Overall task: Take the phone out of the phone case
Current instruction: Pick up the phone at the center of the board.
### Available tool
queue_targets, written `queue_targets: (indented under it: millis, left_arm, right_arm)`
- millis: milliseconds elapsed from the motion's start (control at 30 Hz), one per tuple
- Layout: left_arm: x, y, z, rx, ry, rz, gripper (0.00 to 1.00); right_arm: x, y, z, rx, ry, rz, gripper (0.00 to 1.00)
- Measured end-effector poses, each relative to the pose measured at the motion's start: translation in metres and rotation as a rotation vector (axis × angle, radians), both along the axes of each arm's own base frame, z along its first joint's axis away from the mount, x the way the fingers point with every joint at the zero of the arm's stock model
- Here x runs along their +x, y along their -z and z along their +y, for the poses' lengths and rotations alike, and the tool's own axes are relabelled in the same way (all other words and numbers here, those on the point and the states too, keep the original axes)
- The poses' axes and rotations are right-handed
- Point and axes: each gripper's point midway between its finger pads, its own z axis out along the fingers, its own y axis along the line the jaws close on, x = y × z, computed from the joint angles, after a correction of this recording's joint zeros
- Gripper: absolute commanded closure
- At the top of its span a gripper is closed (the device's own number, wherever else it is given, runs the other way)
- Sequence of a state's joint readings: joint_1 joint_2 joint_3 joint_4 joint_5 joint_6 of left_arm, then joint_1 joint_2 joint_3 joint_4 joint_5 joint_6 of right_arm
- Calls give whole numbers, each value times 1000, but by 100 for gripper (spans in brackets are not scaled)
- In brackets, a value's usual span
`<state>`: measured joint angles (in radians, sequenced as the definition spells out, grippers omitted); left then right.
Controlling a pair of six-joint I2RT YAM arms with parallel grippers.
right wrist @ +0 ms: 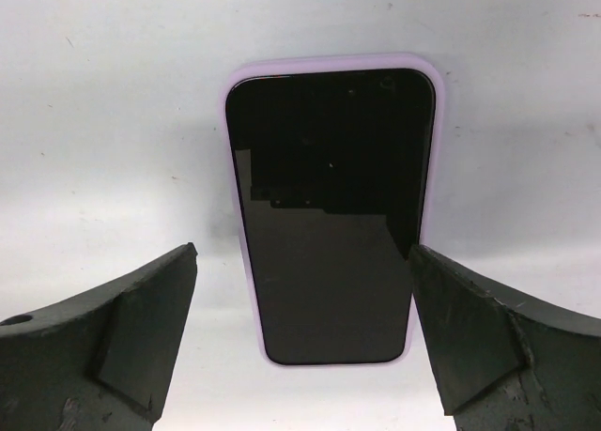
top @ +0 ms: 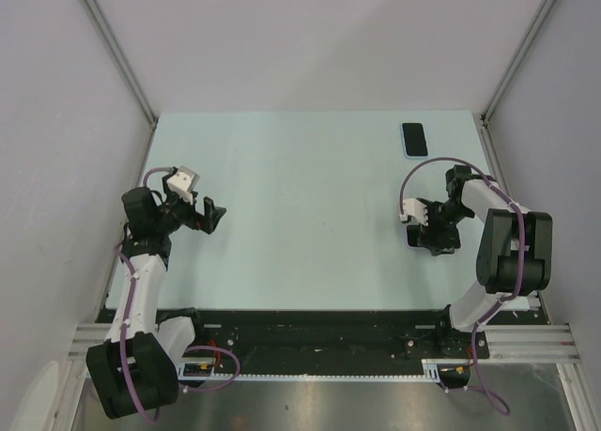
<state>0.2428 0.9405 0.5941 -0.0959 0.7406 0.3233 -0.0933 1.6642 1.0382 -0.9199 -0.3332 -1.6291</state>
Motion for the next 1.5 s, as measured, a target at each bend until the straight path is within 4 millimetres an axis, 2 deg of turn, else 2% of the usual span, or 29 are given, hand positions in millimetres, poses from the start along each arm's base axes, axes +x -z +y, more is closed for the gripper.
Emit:
queue_targets:
  millis: [500, 900, 1000, 1067, 1100, 1133, 1267, 1367, 1500]
  left_arm:
    - [0, 0, 0, 0, 0, 1, 0]
    - [-1, 1, -1, -4, 4, 7, 0]
    - [0, 2, -1, -5, 5, 11, 0]
    - [0, 3, -1, -6, 5, 12, 0]
    - [0, 3, -1, -6, 5, 13, 0]
    - [0, 3, -1, -6, 6, 12, 0]
    - [-1, 3, -3, -10, 15, 11, 0]
    - [-1, 3, -4, -14, 22, 13, 0]
    - [-2, 3, -7, -14, 34, 13, 0]
  right_arm:
    - [13, 1, -1, -6, 13, -45, 0]
    - [8, 11, 3, -26, -8, 4, 2]
    - [9, 13, 4, -29, -9, 14, 14]
    - [11, 13, 6, -29, -4, 15, 29]
    - [13, 13, 7, -30, -2, 13, 45]
    - [13, 13, 7, -32, 3, 15, 53]
    - [13, 12, 9, -25, 34, 23, 66]
    - [12, 12, 10, -19, 51, 31, 71]
    - [10, 11, 17, -1, 75, 29, 87]
